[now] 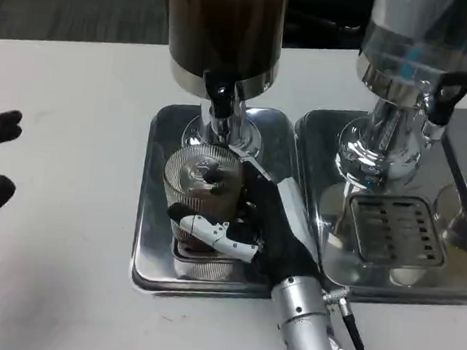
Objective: Grasp the cup under the faucet to collect the drink, then remove the cup.
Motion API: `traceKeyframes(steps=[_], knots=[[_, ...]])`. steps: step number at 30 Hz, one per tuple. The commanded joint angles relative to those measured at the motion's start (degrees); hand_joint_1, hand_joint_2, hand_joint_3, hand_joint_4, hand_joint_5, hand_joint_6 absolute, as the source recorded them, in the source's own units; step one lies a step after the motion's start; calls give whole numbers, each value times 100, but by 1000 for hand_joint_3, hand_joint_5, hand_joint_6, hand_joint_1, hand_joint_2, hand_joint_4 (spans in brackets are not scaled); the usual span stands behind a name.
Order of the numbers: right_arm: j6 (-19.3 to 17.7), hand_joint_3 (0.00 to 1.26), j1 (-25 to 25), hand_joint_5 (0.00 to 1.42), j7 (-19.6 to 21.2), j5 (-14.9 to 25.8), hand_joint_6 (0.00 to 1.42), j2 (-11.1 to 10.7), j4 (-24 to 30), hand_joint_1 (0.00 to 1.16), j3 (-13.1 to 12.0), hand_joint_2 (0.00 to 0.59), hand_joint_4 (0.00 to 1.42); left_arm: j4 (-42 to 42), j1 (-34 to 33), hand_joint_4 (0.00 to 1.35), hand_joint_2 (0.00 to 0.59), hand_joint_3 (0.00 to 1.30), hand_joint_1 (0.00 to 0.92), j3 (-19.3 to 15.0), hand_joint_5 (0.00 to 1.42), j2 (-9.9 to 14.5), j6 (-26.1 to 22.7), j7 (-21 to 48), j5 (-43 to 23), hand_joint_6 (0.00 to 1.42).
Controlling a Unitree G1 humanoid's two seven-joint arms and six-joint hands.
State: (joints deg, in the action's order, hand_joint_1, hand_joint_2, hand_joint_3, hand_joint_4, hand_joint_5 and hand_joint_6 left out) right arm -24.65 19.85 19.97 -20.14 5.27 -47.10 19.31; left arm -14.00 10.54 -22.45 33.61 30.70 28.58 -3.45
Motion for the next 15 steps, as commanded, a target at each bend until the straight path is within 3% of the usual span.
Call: traceKeyframes(steps=[1, 7, 15], knots=[[133, 268, -392, 592, 32, -29, 753, 143, -152, 692, 26, 204, 431, -349, -103, 0, 71, 68, 0, 185, 0, 130, -4, -116, 245, 10], [-32, 299, -435, 623, 150, -7, 782, 137, -181, 695, -5, 206, 458, -729, -247, 0, 74, 67, 0, 405, 0, 214, 263, -36, 318, 9], [-318, 376, -506, 725, 373, -21, 927, 105, -210, 727, -54, 213, 545, -1076, -512, 0, 76, 67, 0, 676, 0, 300, 638, 76, 183, 9]])
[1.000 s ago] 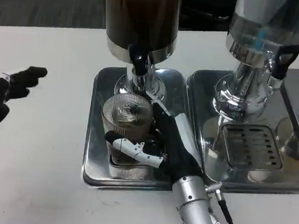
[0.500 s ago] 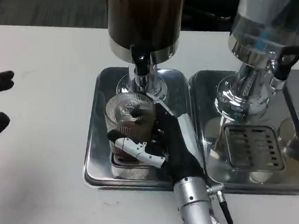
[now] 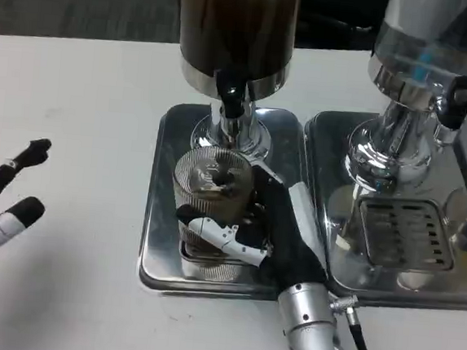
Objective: Grasp the cup under the faucet to collect the drink, then remove the cup.
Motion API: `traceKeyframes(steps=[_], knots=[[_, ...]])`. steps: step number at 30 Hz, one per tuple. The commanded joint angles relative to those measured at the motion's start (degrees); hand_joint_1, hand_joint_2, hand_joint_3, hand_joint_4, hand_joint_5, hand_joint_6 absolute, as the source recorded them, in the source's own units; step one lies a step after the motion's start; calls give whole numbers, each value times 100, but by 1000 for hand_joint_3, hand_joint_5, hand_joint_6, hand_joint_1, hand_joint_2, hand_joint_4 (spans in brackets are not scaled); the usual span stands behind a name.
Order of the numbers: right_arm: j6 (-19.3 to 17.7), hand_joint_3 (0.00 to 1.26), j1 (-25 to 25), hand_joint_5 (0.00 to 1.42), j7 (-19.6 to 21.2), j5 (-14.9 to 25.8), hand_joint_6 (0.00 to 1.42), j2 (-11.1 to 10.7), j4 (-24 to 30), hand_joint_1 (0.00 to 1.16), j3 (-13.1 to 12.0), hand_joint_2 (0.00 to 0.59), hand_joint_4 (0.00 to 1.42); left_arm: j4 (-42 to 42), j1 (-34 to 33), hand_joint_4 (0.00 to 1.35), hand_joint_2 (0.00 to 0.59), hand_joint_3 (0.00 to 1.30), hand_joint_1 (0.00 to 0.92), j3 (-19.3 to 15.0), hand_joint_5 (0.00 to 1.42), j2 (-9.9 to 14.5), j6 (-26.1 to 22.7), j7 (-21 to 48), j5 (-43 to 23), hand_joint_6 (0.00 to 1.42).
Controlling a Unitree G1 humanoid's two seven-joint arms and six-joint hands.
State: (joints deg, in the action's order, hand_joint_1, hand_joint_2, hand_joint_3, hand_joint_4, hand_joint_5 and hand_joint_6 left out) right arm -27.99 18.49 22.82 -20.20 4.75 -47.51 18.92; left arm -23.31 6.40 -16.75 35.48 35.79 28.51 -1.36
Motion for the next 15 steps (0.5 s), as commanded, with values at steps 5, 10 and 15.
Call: traceKeyframes(steps=[5, 10, 15], knots=[[-199, 402, -423, 760, 309, -56, 971, 152, -209, 733, -52, 214, 575, -256, -183, 0, 78, 82, 0, 213, 0, 128, 199, 118, -56, 9], [-415, 445, -466, 808, 496, -92, 1029, 142, -230, 749, -77, 209, 623, -372, -273, 0, 79, 85, 0, 327, 0, 135, 264, 177, -42, 8], [-538, 479, -513, 838, 600, -110, 1054, 98, -181, 739, -88, 230, 652, -444, -362, 0, 80, 92, 0, 414, 0, 133, 323, 200, -35, 13]])
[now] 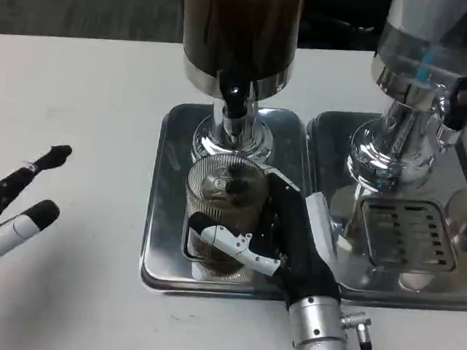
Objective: Grasp the cup under the faucet to collect the drink, then remove the cup.
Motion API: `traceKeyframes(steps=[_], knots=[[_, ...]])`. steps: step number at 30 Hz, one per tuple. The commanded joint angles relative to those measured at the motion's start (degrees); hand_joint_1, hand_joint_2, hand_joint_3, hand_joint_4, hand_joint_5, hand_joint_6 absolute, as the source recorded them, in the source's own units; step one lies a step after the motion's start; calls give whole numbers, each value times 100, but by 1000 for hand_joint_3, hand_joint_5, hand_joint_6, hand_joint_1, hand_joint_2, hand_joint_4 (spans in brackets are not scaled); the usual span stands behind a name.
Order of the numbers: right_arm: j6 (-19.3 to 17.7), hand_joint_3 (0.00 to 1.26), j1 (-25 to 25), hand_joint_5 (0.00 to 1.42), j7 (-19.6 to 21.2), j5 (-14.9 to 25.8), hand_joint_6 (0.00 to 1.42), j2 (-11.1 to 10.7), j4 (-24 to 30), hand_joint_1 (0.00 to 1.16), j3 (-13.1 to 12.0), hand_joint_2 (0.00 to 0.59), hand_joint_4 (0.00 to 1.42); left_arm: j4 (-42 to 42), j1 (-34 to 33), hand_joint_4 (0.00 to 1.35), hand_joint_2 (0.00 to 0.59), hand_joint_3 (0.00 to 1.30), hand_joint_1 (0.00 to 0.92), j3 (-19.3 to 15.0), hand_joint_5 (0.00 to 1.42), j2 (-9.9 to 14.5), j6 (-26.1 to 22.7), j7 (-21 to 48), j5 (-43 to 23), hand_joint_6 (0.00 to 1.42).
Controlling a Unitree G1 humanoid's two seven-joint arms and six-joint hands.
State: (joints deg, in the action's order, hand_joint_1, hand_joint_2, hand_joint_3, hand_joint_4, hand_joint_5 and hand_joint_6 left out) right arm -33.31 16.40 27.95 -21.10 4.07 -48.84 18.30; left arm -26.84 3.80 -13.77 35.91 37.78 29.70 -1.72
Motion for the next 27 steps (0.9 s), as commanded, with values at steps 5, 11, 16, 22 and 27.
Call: traceKeyframes(steps=[5, 11, 16, 22, 27], knots=[[-96, 500, -379, 858, 176, -25, 1090, 126, 75, 766, -53, 238, 654, -165, -231, 0, 90, 103, 0, 240, 0, 78, 182, 103, 8, 20], [-105, 531, -455, 898, 322, -84, 1149, 102, 177, 860, -72, 216, 671, -259, -398, 0, 90, 105, 0, 415, 0, 37, 270, 122, 41, 22], [-183, 544, -514, 934, 455, -163, 1182, 90, 252, 873, -87, 195, 681, -363, -584, 0, 91, 105, 0, 593, 0, 13, 364, 194, 41, 23], [-308, 579, -595, 940, 649, -251, 1220, 54, 353, 909, -136, 174, 700, -511, -741, 0, 91, 105, 0, 747, 0, 4, 455, 234, 35, 23], [-437, 585, -665, 940, 798, -310, 1239, 34, 417, 925, -160, 164, 707, -590, -768, 0, 92, 106, 0, 812, 0, 26, 513, 238, 23, 29]])
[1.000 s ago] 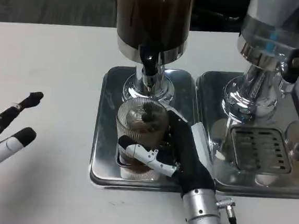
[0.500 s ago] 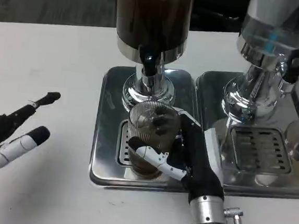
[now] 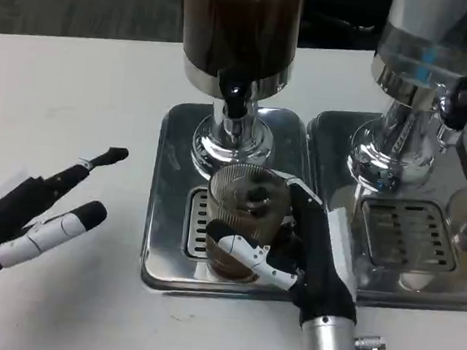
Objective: Grasp the cup under the faucet to collect the drink, then remove the cup.
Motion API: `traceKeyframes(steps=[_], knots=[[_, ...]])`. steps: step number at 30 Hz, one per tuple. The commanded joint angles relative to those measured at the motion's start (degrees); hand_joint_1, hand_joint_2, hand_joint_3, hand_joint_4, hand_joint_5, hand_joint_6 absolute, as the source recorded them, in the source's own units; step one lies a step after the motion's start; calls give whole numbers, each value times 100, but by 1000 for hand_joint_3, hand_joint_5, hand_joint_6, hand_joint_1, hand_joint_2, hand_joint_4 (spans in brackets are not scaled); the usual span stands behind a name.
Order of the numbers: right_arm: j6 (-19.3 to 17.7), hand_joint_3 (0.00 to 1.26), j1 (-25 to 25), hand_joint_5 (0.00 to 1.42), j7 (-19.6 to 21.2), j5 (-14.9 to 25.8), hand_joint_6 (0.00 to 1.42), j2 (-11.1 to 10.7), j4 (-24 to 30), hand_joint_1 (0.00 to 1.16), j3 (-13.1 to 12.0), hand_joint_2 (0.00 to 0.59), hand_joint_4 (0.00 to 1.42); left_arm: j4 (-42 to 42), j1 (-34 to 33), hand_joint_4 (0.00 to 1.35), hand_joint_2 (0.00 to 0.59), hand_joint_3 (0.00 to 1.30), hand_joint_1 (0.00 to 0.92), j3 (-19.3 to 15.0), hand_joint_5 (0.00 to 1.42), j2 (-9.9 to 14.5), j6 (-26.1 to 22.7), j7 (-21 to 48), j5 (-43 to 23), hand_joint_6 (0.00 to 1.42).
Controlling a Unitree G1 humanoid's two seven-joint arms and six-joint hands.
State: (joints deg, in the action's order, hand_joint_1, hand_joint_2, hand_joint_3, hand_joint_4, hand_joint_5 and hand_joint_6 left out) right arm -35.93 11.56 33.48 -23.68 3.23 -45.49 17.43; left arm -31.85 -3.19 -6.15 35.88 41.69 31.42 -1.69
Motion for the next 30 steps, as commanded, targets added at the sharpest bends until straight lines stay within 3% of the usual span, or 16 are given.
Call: traceKeyframes(steps=[1, 18, 30], knots=[[-205, 585, -209, 940, 281, -79, 1239, 112, 124, 927, -79, 164, 708, -94, -68, 0, 92, 106, 0, 59, 0, 32, 134, 68, 16, 31], [-392, 638, -801, 980, 398, -383, 1296, -12, 1252, 950, -138, 149, 759, 15, 8, 0, 92, 106, 0, 109, 0, 42, 262, 151, 5, 38], [-275, 686, -1332, 1015, -49, -301, 1315, -132, 2233, 966, -181, 141, 804, 441, 205, 0, 97, 106, 0, 98, 0, 44, 307, 277, -104, 39]])
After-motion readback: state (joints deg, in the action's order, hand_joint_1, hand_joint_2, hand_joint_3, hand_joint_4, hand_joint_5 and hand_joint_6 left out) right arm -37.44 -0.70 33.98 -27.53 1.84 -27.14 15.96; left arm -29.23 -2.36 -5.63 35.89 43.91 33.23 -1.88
